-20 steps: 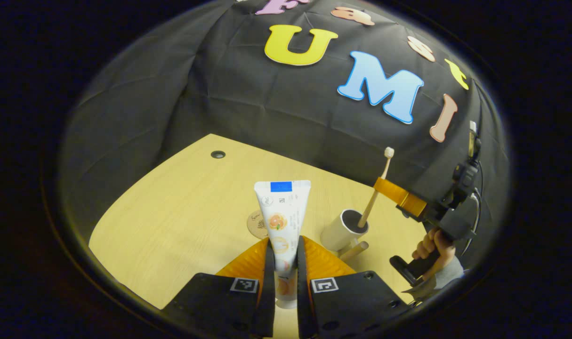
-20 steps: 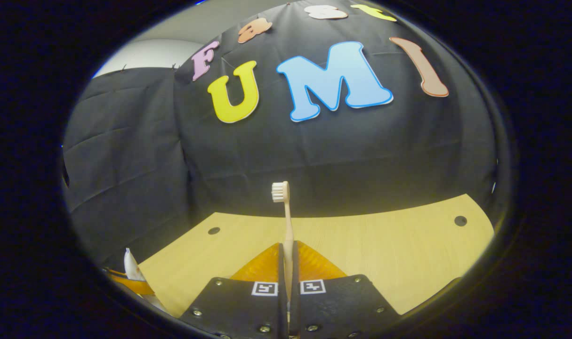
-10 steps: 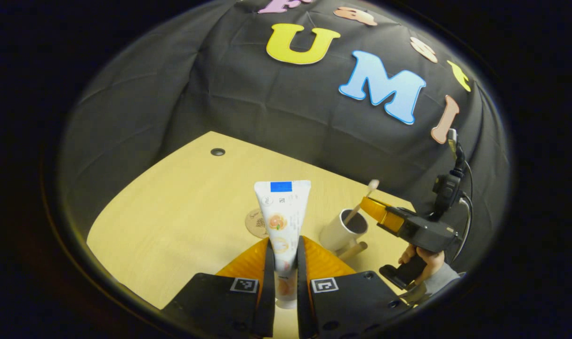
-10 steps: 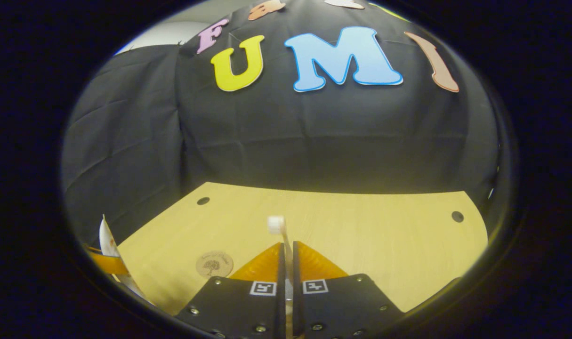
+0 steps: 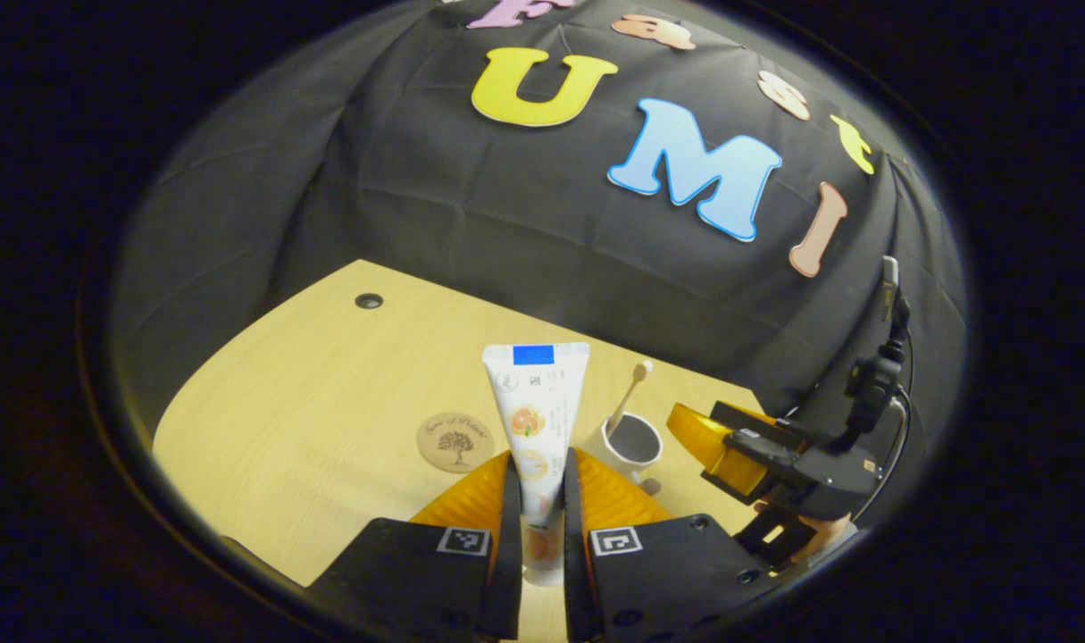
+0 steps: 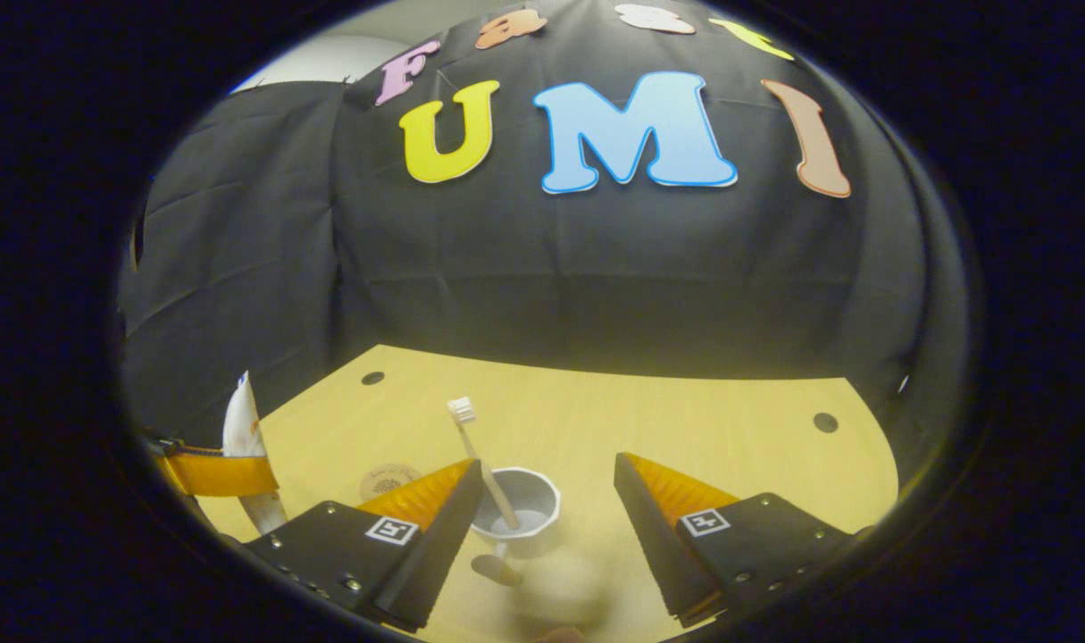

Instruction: Put the toothbrush and toothpaste on the desktop into the cup, then pick up the cup and place it on the coaster on the desktop.

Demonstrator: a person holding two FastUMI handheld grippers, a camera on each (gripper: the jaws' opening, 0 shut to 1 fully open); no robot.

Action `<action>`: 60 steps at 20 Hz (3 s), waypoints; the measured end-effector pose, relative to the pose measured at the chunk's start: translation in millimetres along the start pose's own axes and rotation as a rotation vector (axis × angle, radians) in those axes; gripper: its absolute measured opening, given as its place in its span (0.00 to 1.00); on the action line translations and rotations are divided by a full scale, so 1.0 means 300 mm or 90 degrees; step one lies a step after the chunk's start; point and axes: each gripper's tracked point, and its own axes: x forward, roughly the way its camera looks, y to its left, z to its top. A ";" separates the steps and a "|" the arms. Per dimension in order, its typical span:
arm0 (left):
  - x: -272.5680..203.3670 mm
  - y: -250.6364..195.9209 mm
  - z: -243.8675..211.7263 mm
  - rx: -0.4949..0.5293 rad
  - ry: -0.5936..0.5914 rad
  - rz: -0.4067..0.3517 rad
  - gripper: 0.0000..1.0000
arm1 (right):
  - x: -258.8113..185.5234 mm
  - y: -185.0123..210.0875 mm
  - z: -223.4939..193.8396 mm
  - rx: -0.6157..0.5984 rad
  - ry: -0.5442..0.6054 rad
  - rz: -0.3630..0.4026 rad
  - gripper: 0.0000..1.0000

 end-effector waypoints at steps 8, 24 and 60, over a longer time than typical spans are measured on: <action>0.134 -0.201 0.165 -0.083 -0.104 -0.137 0.27 | -0.241 -0.192 -0.086 0.079 0.045 -0.064 0.91; 0.448 -0.273 0.120 -0.021 -0.260 -0.122 0.27 | -0.334 -0.243 -0.261 0.127 0.142 -0.086 0.91; 0.145 0.100 0.211 0.094 -0.204 -0.025 0.97 | -0.049 0.137 -0.292 0.057 0.252 0.017 0.91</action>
